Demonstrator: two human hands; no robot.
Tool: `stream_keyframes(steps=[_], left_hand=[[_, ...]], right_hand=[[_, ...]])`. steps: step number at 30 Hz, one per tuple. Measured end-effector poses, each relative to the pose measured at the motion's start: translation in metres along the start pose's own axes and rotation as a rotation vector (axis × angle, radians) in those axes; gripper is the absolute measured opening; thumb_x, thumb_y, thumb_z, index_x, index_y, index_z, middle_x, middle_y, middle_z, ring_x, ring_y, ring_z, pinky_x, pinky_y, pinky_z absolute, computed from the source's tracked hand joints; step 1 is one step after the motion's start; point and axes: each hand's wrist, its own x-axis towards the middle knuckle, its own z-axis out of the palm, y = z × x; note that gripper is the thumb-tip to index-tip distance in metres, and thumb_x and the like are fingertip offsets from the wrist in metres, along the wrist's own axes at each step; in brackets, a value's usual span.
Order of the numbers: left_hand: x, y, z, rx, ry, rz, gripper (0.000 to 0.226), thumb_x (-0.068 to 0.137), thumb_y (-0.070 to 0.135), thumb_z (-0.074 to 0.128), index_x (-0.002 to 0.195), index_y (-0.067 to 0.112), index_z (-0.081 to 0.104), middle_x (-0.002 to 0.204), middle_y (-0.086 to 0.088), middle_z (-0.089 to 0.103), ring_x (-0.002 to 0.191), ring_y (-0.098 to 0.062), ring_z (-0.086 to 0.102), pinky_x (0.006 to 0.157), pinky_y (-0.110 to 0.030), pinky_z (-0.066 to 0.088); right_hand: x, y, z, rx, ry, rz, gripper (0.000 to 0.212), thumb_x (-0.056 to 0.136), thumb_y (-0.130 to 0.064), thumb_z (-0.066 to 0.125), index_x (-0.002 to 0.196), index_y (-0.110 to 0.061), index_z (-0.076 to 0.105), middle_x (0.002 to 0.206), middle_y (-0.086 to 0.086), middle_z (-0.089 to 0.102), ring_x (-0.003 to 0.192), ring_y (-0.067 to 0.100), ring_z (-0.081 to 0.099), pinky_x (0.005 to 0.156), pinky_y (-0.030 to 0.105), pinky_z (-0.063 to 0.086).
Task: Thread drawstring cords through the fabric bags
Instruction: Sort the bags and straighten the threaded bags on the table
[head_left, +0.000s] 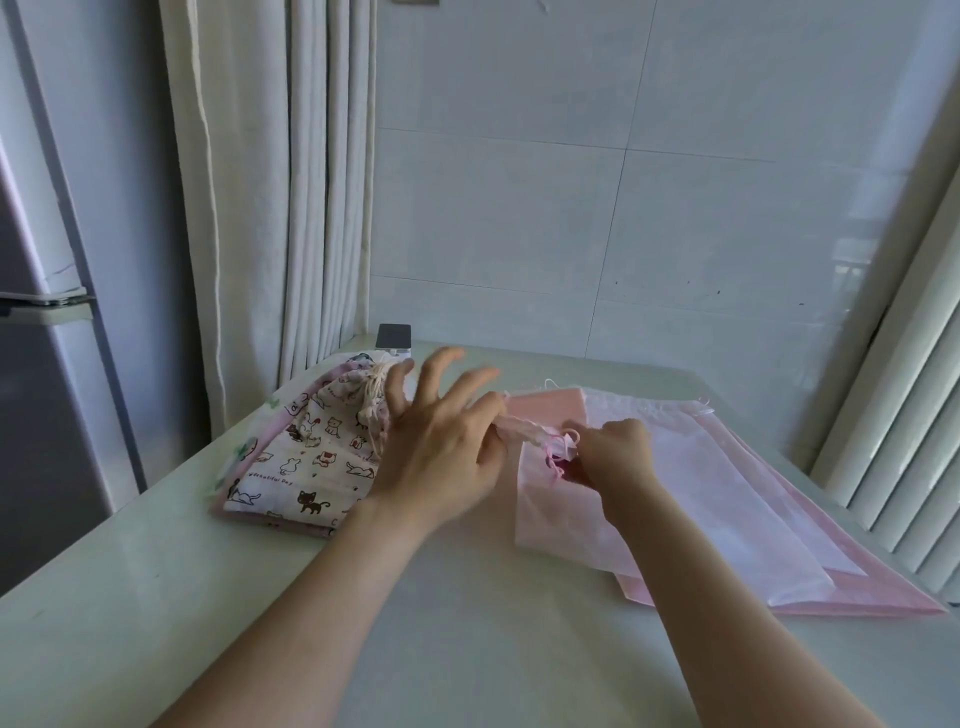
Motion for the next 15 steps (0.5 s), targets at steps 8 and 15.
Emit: stream_keyframes(steps=[8,15], left_hand=[[-0.014,-0.001,0.022,-0.018,-0.352,0.091,0.031,0.104,0.021,0.048,0.132,0.033,0.051,0.115,0.009,0.068,0.110,-0.023,0.058,0.090,-0.041,0.035],[-0.018,0.003,0.029,-0.052,-0.296,-0.040,0.043,0.108,0.021,0.050,0.149,0.022,0.038,0.113,0.000,0.072,0.103,-0.027,0.064,0.078,-0.036,0.038]], right_hand=[[-0.027,-0.026,-0.006,-0.584,0.004,-0.180,0.072,0.105,-0.053,0.029,0.074,0.004,0.060,0.050,0.015,0.067,0.040,0.031,0.067,0.056,0.038,0.062],[-0.024,-0.026,-0.001,-0.549,-0.073,-0.344,0.059,0.093,-0.060,0.051,0.083,-0.006,0.072,0.058,0.006,0.072,0.053,0.025,0.073,0.067,0.044,0.065]])
